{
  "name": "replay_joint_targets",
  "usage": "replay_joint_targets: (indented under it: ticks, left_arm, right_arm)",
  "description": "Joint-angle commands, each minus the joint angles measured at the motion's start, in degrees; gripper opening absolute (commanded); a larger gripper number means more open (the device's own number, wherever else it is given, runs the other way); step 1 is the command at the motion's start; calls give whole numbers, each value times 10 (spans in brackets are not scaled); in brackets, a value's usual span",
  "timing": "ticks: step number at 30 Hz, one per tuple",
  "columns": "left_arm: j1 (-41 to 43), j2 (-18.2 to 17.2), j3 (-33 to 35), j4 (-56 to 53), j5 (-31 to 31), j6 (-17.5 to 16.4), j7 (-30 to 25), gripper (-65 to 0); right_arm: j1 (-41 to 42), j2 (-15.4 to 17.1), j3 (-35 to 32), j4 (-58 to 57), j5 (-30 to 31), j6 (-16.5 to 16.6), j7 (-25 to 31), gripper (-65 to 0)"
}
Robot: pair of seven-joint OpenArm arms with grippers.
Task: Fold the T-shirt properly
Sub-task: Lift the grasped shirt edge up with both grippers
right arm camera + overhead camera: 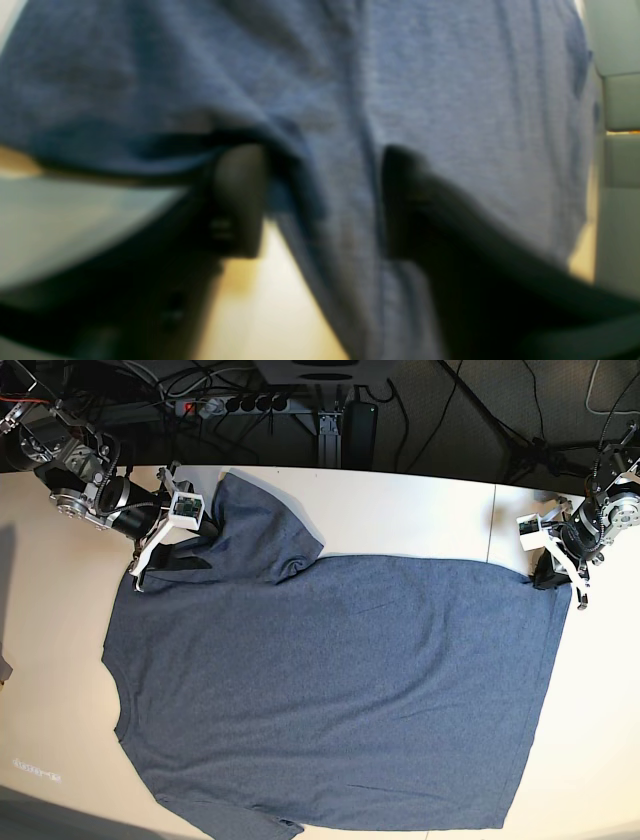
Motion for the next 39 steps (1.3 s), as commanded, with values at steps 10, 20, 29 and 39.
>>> replay_joint_targets:
  ticks: [10,20,29,39]
  left_arm:
    - [14,0,14,-5,-9,-45,-32,-650]
    - [9,-12,14,-1,-13,-13,-32,-650]
    - [10,-65,-9,68,-65,-14,-19,-650]
    - [9,-77,-132,125,-157,-89,-8,-650]
  right_arm:
    - [-6,7,-5,-12,-21,27,-52,-650]
    - [-4,8,14,33,92,28,-85,-650]
    - [-4,8,106,133,178,51,-152,-650]
    - [-4,8,161,145,189,51,-161,-650]
